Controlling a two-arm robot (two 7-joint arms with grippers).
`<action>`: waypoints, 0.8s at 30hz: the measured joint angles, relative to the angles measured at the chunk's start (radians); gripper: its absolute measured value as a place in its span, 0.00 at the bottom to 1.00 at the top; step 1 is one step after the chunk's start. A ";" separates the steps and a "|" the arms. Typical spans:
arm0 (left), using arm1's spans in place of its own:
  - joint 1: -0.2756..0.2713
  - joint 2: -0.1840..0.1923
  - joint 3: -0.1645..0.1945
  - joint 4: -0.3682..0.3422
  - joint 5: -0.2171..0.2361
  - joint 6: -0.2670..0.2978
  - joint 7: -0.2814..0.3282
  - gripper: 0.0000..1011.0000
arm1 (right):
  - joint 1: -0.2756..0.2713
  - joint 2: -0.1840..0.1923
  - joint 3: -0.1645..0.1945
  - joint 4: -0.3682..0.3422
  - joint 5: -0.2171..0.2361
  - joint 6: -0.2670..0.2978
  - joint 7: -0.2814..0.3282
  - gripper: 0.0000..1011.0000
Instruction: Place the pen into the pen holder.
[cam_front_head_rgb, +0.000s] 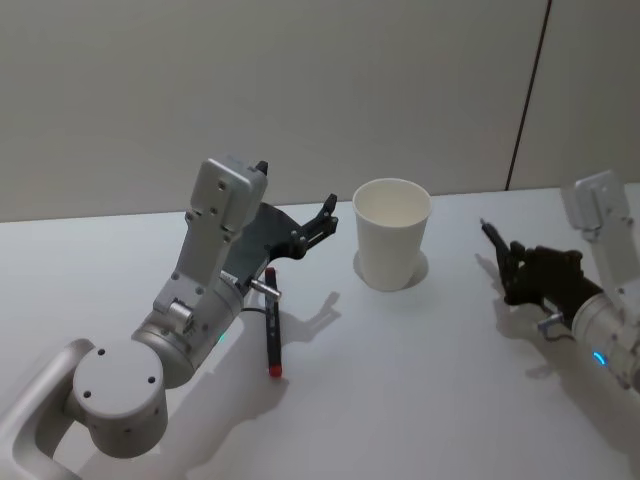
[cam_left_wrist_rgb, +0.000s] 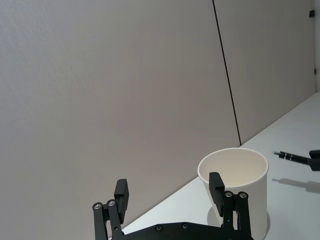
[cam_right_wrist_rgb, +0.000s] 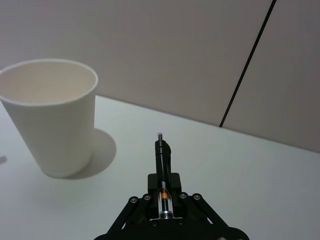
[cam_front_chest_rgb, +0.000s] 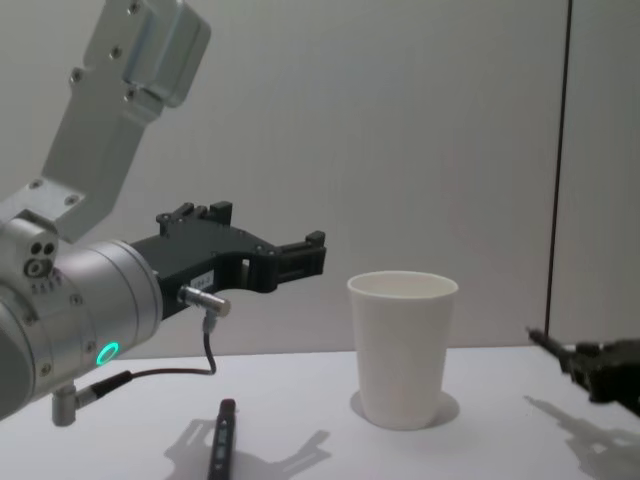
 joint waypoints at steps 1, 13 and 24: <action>0.000 0.000 0.000 0.000 0.000 0.000 0.000 0.99 | -0.002 0.000 0.003 0.000 0.005 -0.023 -0.007 0.13; 0.000 0.000 0.000 0.000 0.000 0.000 0.000 0.99 | -0.004 -0.004 0.020 0.001 0.036 -0.217 -0.048 0.13; 0.000 0.000 0.000 0.000 0.000 0.000 0.000 0.99 | 0.032 -0.022 0.029 0.028 0.047 -0.379 -0.055 0.13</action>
